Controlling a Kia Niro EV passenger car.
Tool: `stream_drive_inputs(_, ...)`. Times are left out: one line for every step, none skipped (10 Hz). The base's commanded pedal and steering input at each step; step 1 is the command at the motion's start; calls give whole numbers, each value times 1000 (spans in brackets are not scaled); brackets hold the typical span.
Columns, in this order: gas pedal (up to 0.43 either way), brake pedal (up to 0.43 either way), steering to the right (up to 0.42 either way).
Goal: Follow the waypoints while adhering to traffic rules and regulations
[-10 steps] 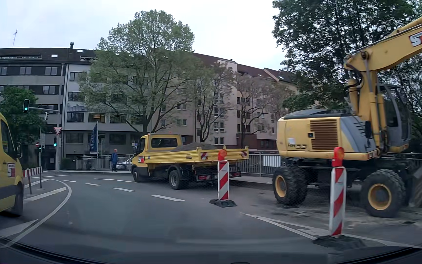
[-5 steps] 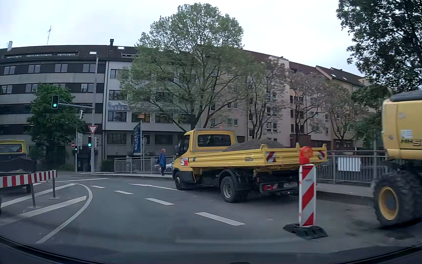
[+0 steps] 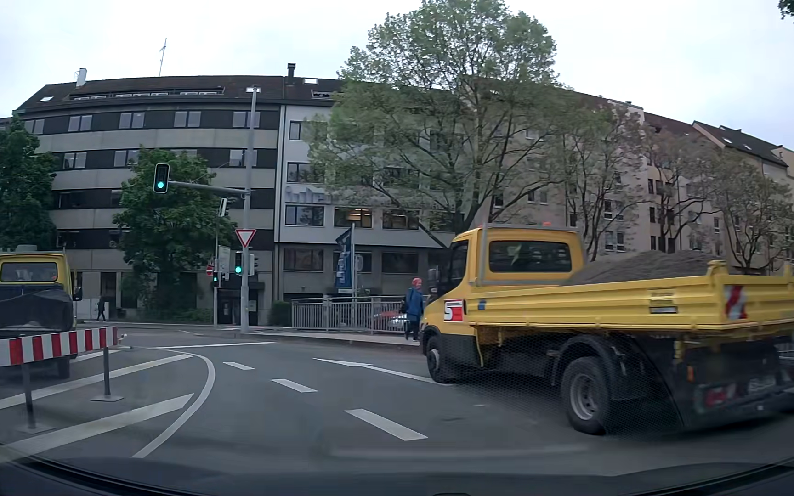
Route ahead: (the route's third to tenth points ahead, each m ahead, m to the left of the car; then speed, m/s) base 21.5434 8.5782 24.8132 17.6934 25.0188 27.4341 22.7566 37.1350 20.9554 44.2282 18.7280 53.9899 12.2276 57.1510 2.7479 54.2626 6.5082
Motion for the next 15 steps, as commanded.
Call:
stream_drive_inputs(110,0,-212)
stream_drive_inputs(87,0,-203)
stream_drive_inputs(67,0,-190)
stream_drive_inputs(59,0,-179)
stream_drive_inputs(47,0,-166)
stream_drive_inputs(47,0,-156)
stream_drive_inputs(47,0,-149)
stream_drive_inputs(47,0,-143)
stream_drive_inputs(20,0,-138)
stream_drive_inputs(8,0,-138)
stream_drive_inputs(8,0,-138)
stream_drive_inputs(8,0,-138)
stream_drive_inputs(8,0,-137)
stream_drive_inputs(8,0,-137)
stream_drive_inputs(8,0,-137)
